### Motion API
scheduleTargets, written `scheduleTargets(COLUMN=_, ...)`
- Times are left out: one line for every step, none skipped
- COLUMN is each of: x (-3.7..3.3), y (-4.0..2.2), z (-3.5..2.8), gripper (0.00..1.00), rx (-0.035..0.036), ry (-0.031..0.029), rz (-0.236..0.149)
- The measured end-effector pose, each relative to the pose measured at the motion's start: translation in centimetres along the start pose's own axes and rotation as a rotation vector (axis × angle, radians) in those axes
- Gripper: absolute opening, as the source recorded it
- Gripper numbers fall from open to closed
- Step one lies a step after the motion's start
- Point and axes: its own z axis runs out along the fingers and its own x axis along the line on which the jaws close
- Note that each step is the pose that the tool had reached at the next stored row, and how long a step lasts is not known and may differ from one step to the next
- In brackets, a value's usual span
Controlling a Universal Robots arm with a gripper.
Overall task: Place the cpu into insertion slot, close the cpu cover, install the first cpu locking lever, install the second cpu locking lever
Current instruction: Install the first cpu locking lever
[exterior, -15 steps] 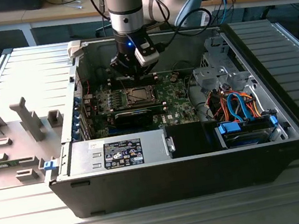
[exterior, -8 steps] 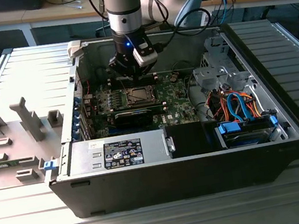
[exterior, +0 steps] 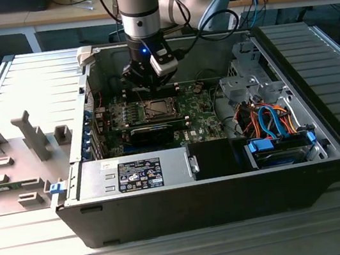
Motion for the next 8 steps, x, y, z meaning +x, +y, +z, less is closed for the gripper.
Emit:
scheduleTargets(x=0.02, y=0.0, z=0.0, gripper=0.11, rx=0.0, ry=0.0, rz=0.0)
scheduleTargets(x=0.04, y=-0.01, z=0.0, gripper=0.11, rx=0.0, ry=0.0, rz=0.0)
scheduleTargets(x=0.06, y=-0.01, z=0.0, gripper=0.11, rx=0.0, ry=0.0, rz=0.0)
scheduleTargets(x=0.07, y=-0.01, z=0.0, gripper=0.11, rx=-0.0001, ry=0.0, rz=0.0)
scheduleTargets(x=0.09, y=-0.01, z=-0.01, gripper=0.11, rx=0.0001, ry=0.0, rz=0.0)
scheduleTargets(x=0.12, y=-0.01, z=-0.01, gripper=0.11, rx=0.0, ry=0.0, rz=0.0)
scheduleTargets(x=0.14, y=-0.02, z=-0.01, gripper=0.11, rx=0.0, ry=0.0, rz=0.0)
scheduleTargets(x=0.16, y=-0.02, z=-0.01, gripper=0.11, rx=0.0, ry=0.0, rz=0.0)
